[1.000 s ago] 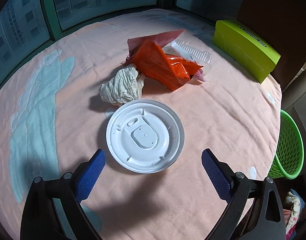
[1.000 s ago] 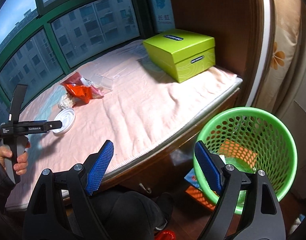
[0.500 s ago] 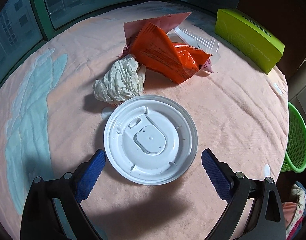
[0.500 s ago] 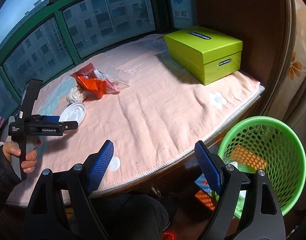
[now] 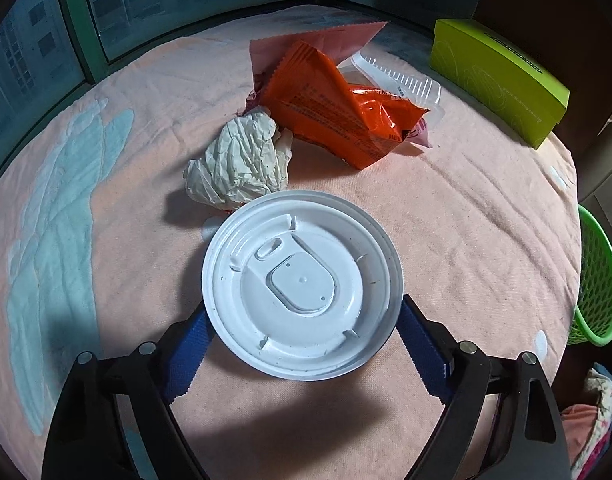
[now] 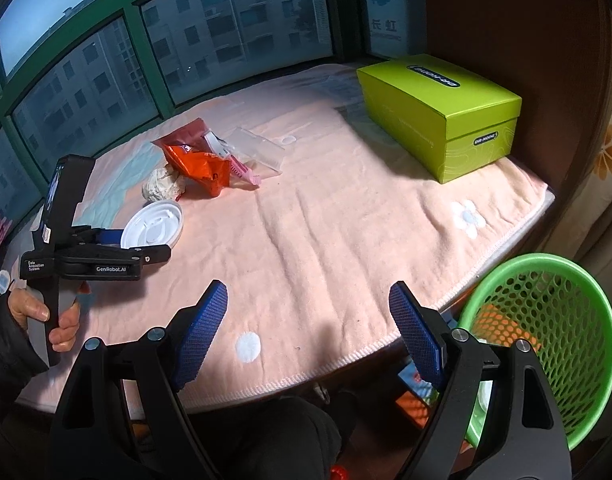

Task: Collect trash
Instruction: 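Lift the white lid with the left gripper while the right tool reaches toward the clear container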

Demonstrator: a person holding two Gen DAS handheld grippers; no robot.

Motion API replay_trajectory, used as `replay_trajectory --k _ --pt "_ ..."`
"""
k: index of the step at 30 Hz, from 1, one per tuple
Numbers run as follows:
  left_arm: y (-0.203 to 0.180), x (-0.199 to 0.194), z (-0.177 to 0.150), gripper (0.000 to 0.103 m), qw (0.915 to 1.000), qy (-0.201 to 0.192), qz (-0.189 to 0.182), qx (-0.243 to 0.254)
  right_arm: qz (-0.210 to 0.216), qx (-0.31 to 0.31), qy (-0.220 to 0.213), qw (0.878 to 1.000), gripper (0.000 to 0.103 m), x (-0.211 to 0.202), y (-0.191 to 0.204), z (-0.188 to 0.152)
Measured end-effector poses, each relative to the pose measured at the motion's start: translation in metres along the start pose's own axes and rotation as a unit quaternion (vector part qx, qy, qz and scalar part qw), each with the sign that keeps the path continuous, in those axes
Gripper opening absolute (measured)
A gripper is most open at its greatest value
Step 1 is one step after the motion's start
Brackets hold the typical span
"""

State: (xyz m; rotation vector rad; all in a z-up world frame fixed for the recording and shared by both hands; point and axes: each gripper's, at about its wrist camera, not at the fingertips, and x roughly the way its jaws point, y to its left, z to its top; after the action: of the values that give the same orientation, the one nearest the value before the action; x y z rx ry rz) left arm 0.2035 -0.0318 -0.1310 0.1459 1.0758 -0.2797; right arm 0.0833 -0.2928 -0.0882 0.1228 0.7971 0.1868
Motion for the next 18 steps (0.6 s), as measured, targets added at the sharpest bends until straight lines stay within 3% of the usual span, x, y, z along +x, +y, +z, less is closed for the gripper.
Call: replay_trajectory --k 9,18 --pt "0.015 -0.040 -0.007 0.085 0.9992 -0.031 -0.012 -0.021 0.021 -0.004 0.001 1.000 0.082 0.013 0.007 0.023" --pt "0.048 -0.074 -0.017 0.085 0.9974 -0.055 0.003 -0.047 0.041 -0.026 -0.006 0.999 0.082 0.032 0.027 0.058"
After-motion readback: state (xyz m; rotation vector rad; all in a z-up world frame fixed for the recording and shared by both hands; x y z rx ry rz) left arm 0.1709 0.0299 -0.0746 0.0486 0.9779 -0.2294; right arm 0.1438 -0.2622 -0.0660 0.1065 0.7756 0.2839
